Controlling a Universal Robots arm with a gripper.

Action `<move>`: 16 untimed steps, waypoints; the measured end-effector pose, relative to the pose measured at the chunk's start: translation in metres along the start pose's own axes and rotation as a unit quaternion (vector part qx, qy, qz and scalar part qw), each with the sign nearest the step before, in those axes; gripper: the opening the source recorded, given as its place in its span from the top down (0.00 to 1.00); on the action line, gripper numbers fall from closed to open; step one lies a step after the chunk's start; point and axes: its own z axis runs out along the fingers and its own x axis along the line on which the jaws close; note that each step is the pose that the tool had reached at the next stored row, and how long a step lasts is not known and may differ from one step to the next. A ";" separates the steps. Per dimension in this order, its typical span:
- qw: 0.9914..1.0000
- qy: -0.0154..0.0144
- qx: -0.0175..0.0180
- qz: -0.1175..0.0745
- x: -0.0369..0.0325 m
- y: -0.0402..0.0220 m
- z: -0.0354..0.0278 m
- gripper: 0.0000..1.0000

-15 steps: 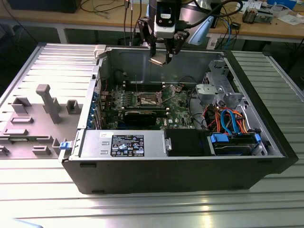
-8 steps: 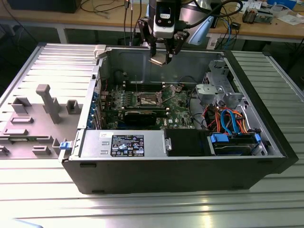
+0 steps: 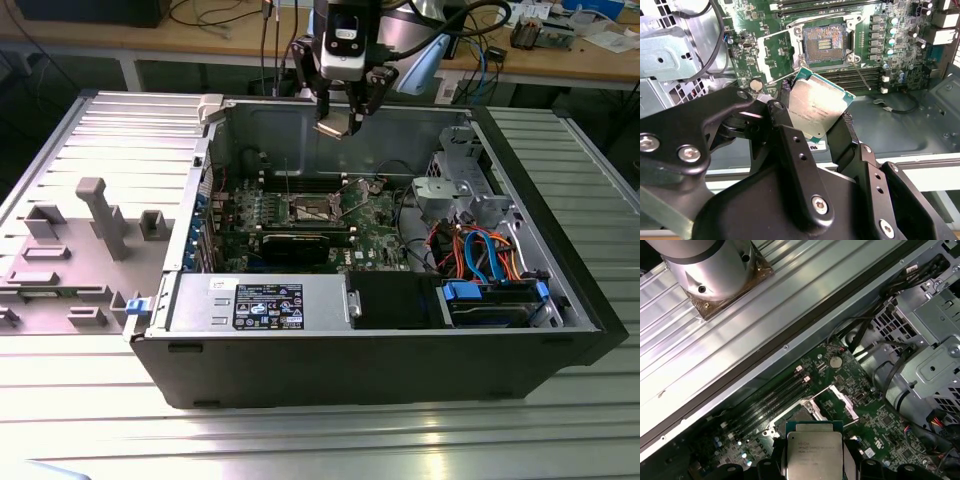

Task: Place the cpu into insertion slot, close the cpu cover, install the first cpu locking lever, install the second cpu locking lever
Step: 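Place the cpu into insertion slot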

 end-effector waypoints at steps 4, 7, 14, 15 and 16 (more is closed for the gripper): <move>1.000 0.000 0.000 0.005 0.0000 0.0000 0.0001 0.46; 1.000 -0.001 0.000 0.010 0.0000 0.0000 0.0002 0.46; 1.000 -0.002 0.000 0.020 0.0000 0.0000 0.0004 0.46; 1.000 -0.002 0.000 0.021 0.0000 0.0000 0.0004 0.46; 1.000 -0.002 0.000 0.022 0.0000 0.0000 0.0004 0.46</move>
